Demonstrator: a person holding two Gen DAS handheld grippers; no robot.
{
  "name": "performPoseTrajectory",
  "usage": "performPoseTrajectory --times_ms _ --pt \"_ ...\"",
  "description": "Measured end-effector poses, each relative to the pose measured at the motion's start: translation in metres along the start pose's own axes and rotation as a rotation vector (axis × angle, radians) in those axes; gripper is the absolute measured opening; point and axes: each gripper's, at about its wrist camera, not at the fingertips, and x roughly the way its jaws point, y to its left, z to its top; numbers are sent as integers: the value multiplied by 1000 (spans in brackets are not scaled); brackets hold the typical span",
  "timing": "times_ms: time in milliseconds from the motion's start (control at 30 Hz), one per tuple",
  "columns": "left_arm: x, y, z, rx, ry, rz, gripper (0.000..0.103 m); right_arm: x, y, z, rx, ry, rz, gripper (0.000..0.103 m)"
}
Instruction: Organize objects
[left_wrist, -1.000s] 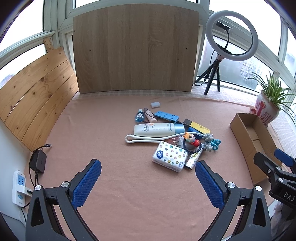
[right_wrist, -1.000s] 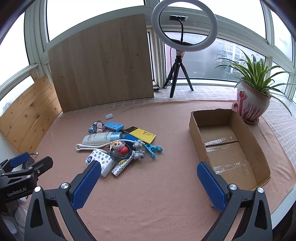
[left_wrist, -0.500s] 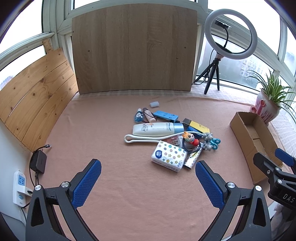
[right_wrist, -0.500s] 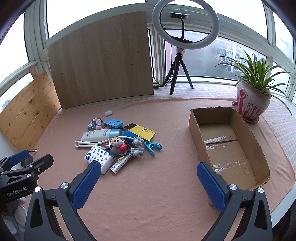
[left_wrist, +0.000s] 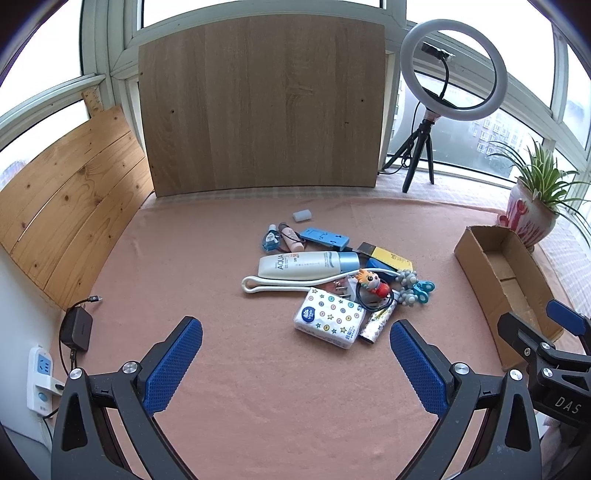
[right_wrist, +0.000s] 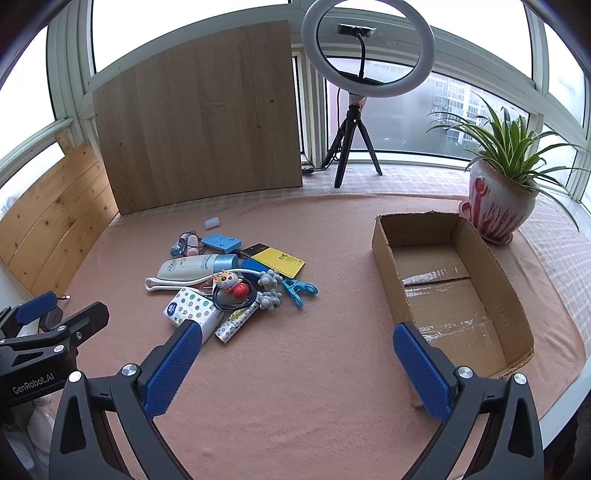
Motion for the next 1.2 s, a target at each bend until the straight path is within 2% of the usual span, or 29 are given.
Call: performPoseTrajectory --times_ms 367,767,1200 --pt "-7 -3 5 3 -27 13 103 0 0 2 -2 7 3 102" --pt "-2 -4 7 0 -16 0 103 5 1 3 -6 19 3 102" --pt "28 11 1 -46 57 -18 103 19 -1 4 -9 41 22 102"
